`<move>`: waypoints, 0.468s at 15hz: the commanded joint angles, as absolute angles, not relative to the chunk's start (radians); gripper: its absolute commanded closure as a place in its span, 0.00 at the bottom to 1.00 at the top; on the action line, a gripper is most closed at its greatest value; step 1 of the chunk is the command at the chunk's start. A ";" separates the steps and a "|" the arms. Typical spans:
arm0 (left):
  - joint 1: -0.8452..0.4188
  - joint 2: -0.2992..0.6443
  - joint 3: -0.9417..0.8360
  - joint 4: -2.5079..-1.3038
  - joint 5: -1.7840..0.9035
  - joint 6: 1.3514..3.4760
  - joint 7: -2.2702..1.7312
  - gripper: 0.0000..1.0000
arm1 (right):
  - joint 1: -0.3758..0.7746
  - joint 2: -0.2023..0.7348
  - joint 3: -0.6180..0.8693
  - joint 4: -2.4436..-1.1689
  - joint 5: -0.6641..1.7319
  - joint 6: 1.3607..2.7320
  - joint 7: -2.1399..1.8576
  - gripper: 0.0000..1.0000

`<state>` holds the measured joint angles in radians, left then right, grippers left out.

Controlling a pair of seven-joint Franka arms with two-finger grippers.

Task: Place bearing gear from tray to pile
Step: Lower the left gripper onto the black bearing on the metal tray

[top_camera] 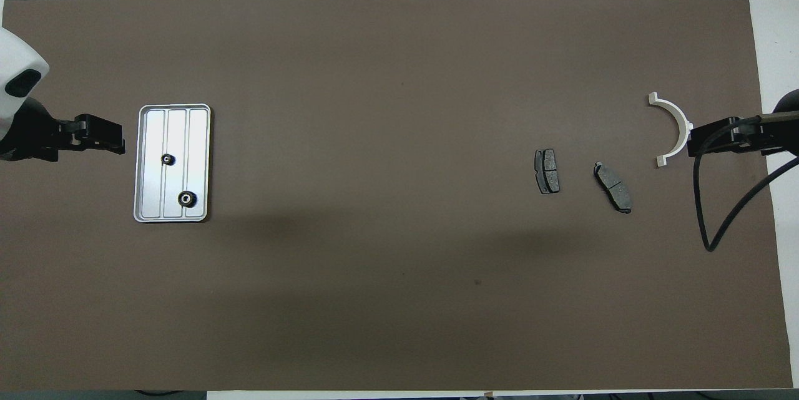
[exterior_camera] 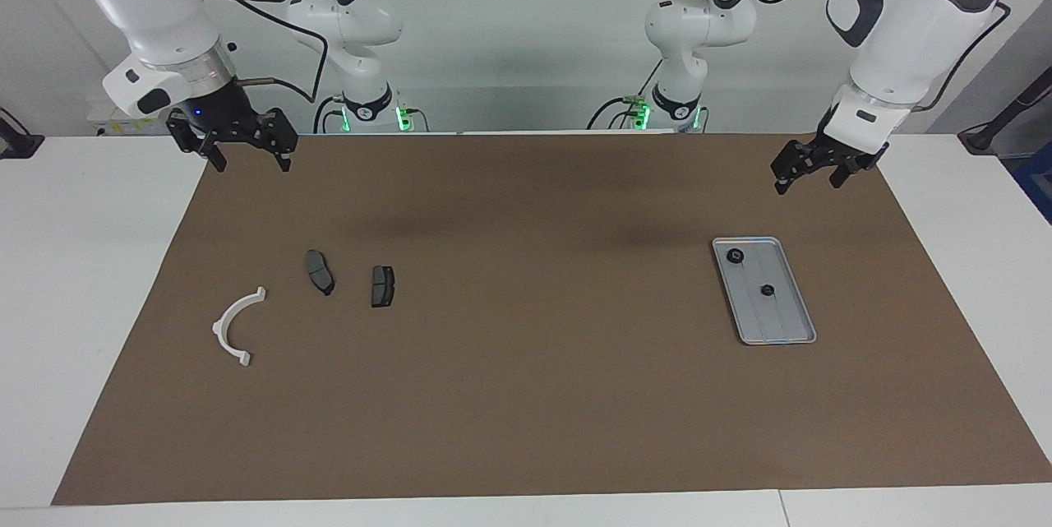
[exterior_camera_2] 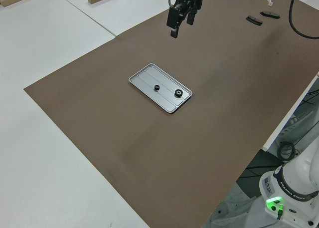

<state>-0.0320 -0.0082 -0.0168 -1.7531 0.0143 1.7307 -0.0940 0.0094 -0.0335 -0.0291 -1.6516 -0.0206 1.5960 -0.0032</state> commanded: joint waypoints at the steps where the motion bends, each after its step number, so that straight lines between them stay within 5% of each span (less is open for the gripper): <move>1: -0.023 -0.037 -0.017 -1.876 0.026 1.842 -0.109 0.00 | 0.000 -0.054 -0.026 -1.674 -0.006 1.597 -0.002 0.00; 7: 0.026 0.017 -0.017 -2.083 0.032 2.117 -0.104 0.00 | 0.000 -0.054 -0.026 -1.678 -0.006 1.598 -0.002 0.00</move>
<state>0.0035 0.0367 -0.0107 -1.9847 0.0181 2.0211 -0.0964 0.0094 -0.0335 -0.0291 -1.6529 -0.0206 1.5960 -0.0032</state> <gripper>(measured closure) 0.000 0.000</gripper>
